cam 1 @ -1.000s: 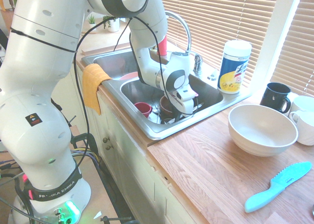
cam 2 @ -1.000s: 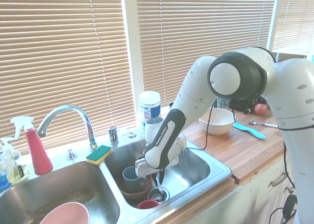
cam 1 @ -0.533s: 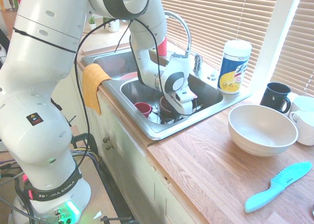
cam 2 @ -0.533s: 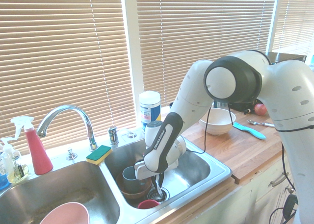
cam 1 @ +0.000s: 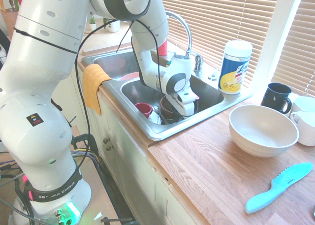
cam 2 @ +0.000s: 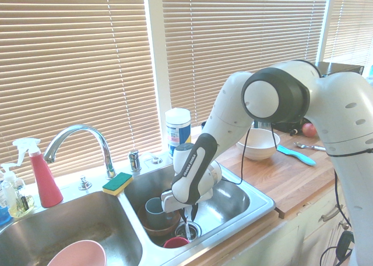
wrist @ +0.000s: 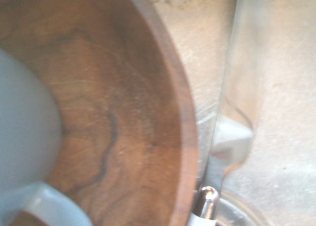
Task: Put the knife into the sink
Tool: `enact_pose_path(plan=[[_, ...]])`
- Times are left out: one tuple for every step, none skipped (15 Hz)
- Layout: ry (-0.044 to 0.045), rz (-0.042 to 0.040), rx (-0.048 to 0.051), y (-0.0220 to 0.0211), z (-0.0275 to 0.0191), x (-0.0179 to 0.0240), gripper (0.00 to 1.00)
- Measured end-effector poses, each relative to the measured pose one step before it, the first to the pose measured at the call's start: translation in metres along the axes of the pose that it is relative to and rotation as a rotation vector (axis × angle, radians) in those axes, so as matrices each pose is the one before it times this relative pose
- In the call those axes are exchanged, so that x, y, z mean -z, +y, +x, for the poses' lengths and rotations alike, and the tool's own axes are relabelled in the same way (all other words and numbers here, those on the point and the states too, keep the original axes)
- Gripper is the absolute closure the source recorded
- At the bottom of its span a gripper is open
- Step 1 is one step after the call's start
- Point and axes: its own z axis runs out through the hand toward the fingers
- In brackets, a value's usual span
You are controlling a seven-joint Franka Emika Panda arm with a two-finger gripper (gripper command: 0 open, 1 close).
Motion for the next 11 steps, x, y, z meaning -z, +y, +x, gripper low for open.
enact_pose_path(plan=[[0.00067, -0.00301, -0.0004, 0.00091, 0.00149, -0.00026, 0.0], [0.00056, -0.00312, 0.00044, 0.00089, 0.00147, -0.00006, 0.0], [0.00072, -0.00275, 0.00267, 0.00056, 0.00112, 0.00118, 0.0], [0.00073, -0.00259, 0.00699, 0.00012, 0.00062, 0.00451, 0.0], [0.00167, 0.00206, 0.01147, -0.00081, -0.00028, 0.01116, 0.0], [0.01054, 0.02047, 0.00994, -0.00256, -0.00007, 0.02074, 0.0], [0.01602, 0.03141, 0.00967, -0.0049, 0.00076, 0.02791, 0.0], [0.01104, 0.0178, 0.01037, -0.00316, 0.00086, 0.03134, 0.0], [0.00924, 0.01105, 0.00725, 0.00167, 0.00024, 0.0284, 0.0], [0.00919, 0.00899, 0.00707, 0.00356, -0.00146, 0.02496, 0.0], [0.00528, 0.00831, 0.01124, 0.00503, -0.00316, 0.02156, 0.0]])
